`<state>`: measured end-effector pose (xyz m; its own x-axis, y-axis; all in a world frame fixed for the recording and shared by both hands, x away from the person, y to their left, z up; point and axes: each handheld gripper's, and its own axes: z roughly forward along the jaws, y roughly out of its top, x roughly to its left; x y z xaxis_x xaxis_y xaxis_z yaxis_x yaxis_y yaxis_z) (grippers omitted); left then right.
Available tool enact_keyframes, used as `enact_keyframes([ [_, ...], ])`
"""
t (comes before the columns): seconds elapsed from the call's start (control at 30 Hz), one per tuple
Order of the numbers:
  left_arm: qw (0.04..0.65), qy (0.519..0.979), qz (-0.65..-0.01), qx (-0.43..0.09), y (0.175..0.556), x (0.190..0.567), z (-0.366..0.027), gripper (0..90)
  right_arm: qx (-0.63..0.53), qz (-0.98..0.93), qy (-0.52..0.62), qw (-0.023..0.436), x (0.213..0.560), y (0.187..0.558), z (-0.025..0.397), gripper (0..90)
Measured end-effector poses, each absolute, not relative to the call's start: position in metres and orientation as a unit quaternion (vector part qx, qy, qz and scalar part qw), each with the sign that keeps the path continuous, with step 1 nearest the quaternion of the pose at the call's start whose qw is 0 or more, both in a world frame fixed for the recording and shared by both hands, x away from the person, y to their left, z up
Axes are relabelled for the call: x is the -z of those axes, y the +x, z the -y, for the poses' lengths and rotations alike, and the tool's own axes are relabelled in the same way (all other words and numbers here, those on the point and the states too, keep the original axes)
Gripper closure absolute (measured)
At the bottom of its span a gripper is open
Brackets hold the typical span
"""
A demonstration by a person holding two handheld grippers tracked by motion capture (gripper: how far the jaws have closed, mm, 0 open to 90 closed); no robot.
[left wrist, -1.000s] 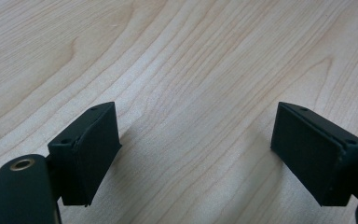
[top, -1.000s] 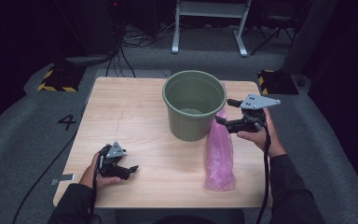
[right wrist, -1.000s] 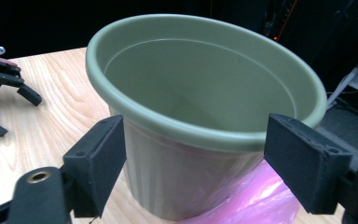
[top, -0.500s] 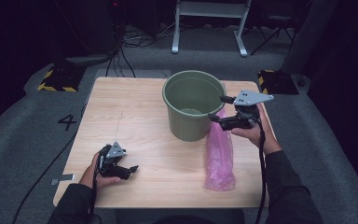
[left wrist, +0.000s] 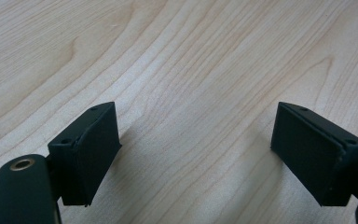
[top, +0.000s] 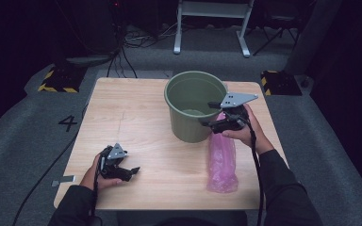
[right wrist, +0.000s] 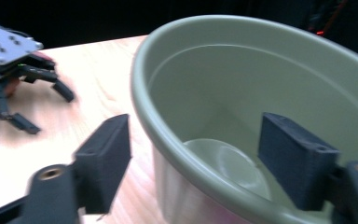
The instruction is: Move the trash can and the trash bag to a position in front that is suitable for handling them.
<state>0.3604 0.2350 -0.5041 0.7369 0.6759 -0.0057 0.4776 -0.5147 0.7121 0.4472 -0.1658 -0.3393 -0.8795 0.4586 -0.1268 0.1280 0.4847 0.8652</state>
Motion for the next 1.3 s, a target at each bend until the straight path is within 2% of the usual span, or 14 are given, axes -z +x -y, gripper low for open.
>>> enact_keyframes([
  [0.03, 0.361, 0.859, -0.336, -0.137, 0.360, 0.504, -0.235, 15.1, -0.469, -0.852, 0.165, 0.163, 0.342, 0.449, 0.161, 38.0],
  [0.1, 0.361, 0.859, -0.336, -0.138, 0.360, 0.504, -0.235, 15.2, -0.464, -0.857, 0.160, 0.157, 0.344, 0.451, 0.158, 41.9],
  [0.17, 0.361, 0.859, -0.335, -0.138, 0.360, 0.504, -0.235, 15.2, -0.461, -0.860, 0.156, 0.152, 0.346, 0.453, 0.154, 51.1],
  [0.57, 0.361, 0.859, -0.335, -0.138, 0.360, 0.504, -0.235, 15.1, -0.458, -0.870, 0.112, 0.142, 0.346, 0.448, 0.137, 71.6],
  [1.3, 0.361, 0.859, -0.336, -0.137, 0.360, 0.504, -0.235, 15.1, -0.460, -0.871, 0.082, 0.154, 0.347, 0.431, 0.117, 73.5],
])
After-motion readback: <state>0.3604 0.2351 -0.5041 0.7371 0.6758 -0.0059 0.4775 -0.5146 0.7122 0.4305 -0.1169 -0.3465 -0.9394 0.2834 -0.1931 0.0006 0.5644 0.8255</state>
